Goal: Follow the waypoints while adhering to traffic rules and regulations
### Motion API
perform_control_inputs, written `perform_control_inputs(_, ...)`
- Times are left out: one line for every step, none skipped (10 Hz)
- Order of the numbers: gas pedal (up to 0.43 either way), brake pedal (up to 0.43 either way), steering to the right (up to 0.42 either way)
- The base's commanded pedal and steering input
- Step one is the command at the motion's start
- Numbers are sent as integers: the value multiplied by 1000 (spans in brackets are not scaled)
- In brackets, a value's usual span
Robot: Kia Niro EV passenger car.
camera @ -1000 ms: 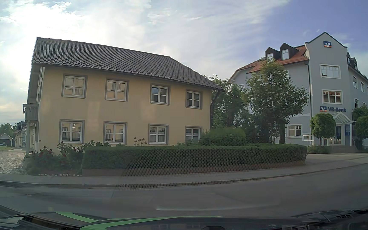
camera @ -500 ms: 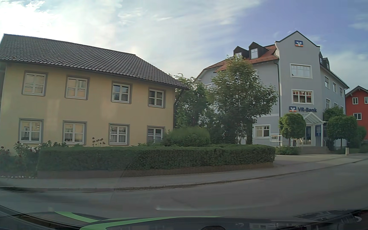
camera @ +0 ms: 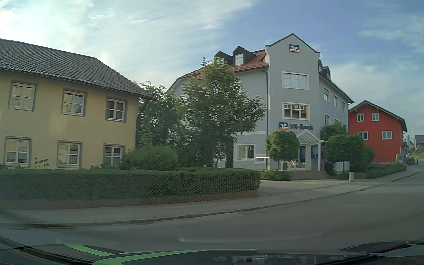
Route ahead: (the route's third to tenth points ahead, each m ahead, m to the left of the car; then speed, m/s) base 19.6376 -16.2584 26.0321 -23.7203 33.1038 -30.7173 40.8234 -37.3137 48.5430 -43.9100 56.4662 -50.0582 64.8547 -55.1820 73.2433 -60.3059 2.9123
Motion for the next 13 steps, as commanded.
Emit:
perform_control_inputs(429, 0, 619)
perform_control_inputs(429, 0, 599)
perform_control_inputs(429, 0, 579)
perform_control_inputs(429, 0, 555)
perform_control_inputs(421, 0, 530)
perform_control_inputs(421, 0, 494)
perform_control_inputs(421, 0, 473)
perform_control_inputs(421, 0, 458)
perform_control_inputs(421, 0, 437)
perform_control_inputs(421, 0, 405)
perform_control_inputs(421, 0, 371)
perform_control_inputs(421, 0, 345)
perform_control_inputs(429, 0, 310)
